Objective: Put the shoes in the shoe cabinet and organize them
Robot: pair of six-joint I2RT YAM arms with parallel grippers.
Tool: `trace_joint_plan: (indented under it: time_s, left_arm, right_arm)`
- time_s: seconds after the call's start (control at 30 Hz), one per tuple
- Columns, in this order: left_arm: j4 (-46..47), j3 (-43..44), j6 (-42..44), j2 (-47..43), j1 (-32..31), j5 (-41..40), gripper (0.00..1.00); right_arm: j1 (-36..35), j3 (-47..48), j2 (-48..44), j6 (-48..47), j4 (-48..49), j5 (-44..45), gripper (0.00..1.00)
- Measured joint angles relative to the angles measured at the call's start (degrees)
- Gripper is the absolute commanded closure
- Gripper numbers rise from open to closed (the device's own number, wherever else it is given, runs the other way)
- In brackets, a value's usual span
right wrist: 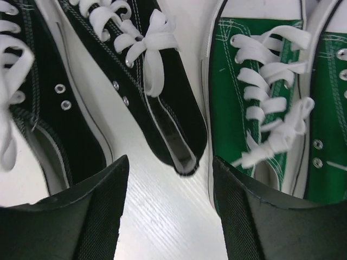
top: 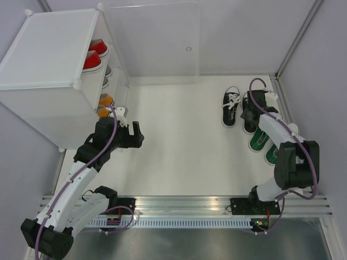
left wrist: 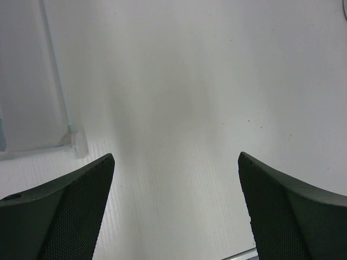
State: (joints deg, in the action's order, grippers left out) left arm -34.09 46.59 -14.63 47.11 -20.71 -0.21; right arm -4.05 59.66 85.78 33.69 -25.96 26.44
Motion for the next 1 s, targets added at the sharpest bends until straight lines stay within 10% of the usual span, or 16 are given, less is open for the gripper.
trace_joint_plan:
  time_s: [1.0]
  left_arm:
    - [1.75, -0.37, 0.17, 0.2, 0.0, 1.9, 0.05]
  right_arm:
    - [10.67, 1.36, 11.91, -2.03, 9.07, -10.73, 0.51]
